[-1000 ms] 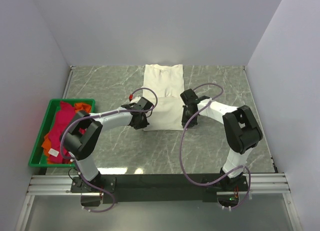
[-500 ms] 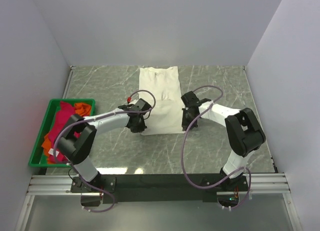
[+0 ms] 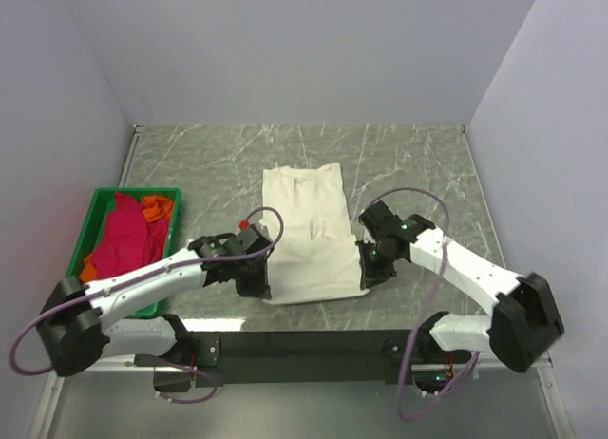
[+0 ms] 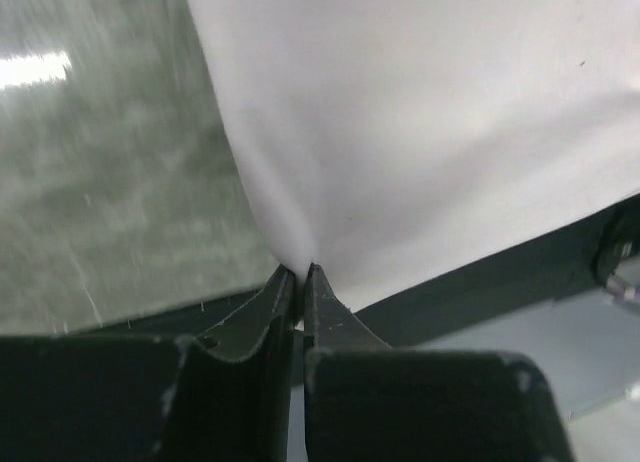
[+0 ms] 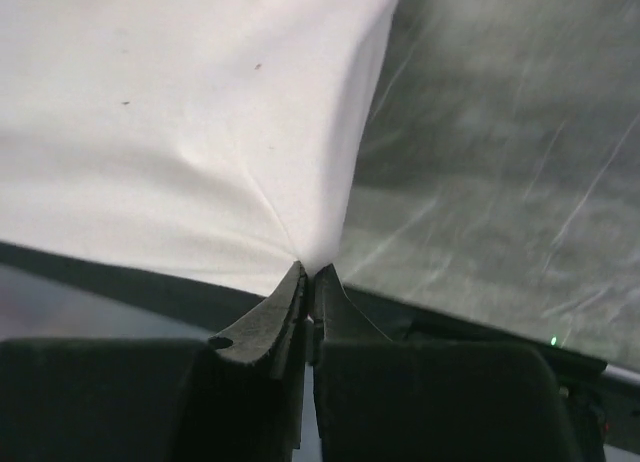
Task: Fold and stack the t-shirts
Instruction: Fold the tshirt
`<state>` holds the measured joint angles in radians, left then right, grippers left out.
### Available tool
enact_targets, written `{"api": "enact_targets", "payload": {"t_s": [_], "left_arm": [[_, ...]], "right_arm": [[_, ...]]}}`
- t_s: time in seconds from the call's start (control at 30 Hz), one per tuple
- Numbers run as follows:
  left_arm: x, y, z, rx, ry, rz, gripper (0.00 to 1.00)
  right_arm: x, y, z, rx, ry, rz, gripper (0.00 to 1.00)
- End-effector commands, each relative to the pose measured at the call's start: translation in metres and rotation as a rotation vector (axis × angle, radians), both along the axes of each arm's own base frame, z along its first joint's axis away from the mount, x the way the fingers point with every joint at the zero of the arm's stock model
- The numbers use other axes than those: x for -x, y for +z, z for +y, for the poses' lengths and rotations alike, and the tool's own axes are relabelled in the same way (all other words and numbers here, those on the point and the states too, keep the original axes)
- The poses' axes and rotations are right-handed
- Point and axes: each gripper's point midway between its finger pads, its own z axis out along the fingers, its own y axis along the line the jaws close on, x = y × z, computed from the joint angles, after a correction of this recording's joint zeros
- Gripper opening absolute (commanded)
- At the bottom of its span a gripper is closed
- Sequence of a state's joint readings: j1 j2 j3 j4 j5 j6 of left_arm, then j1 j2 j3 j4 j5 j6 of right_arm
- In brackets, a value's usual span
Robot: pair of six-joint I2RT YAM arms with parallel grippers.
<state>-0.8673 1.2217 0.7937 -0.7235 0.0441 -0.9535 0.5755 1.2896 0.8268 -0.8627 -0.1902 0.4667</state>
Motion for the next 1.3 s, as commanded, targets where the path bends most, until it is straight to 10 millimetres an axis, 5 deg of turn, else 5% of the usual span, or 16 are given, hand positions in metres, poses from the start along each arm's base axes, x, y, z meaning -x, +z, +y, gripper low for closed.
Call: {"api": "enact_targets", "payload": {"t_s": [0.0,0.23,0.5,0.83,1.27], "left_arm": [[0.048,0.003,0.007,0.023,-0.013,0.134,0.01],[0.080,0.008,0.011,0.066,0.009,0.191,0.01],[0.055,0.027,0.013,0.018,0.085,0.117,0.01],[-0.017,0.078,0.026,0.070,0.262,-0.078,0.01],[-0.109,0.106,0.034,0.024,0.262,-0.199,0.01]], "right_arm": [[0.041,0.015,-0.014,0.016,0.040,0.065,0.00],[0.079,0.039,-0.012,-0.072,0.080,0.101,0.00],[0.060,0.059,-0.001,-0.085,0.123,0.057,0.00],[0.029,0.086,0.017,-0.102,0.157,0.002,0.00],[-0.039,0.117,0.024,-0.127,0.139,-0.051,0.00]]}}
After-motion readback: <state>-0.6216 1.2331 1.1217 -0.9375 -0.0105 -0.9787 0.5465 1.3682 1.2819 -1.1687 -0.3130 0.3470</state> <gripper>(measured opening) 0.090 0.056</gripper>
